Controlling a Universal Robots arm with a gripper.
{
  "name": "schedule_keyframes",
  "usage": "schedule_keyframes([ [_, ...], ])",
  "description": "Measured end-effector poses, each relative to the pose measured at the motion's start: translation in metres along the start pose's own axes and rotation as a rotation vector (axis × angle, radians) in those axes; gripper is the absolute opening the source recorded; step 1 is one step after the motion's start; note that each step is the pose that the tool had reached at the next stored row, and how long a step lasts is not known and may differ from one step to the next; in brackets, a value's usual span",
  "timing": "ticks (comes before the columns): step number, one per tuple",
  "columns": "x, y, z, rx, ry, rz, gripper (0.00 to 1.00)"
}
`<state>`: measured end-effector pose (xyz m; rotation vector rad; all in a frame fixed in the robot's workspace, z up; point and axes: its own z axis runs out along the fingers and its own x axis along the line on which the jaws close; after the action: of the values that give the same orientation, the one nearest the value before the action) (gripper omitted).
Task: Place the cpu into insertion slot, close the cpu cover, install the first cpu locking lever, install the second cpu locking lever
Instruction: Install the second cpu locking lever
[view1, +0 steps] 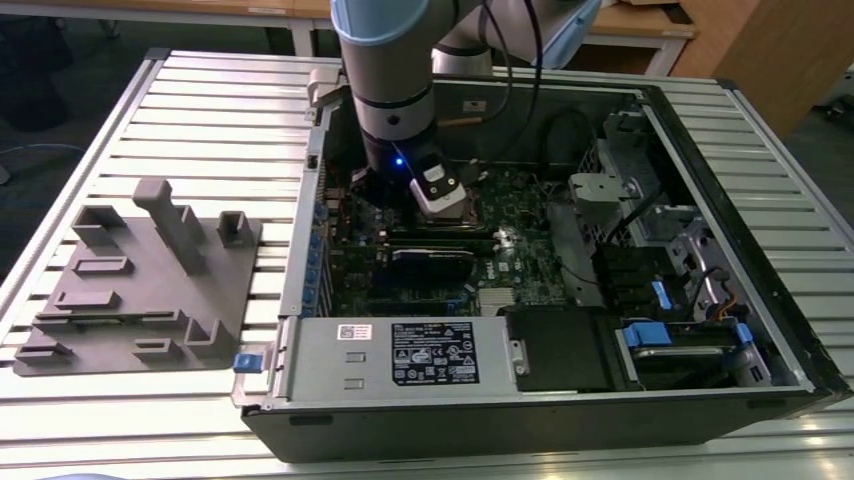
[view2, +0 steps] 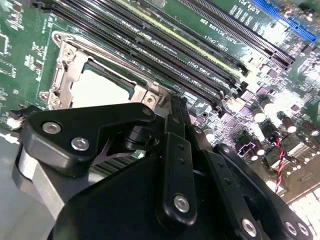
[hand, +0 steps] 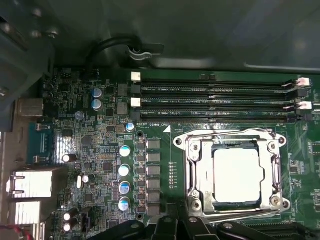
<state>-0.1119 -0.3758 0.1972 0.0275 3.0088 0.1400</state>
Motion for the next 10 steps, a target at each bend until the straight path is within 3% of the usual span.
schedule_keyframes([
  [4, -0.0007, 0.0011, -0.0059, -0.0001, -0.0001, 0.000, 0.11],
  [7, -0.0012, 0.0018, -0.0070, -0.0003, -0.0001, 0.000, 0.11],
  [10, -0.0077, 0.0020, -0.0062, 0.0000, 0.0001, 0.001, 0.11],
])
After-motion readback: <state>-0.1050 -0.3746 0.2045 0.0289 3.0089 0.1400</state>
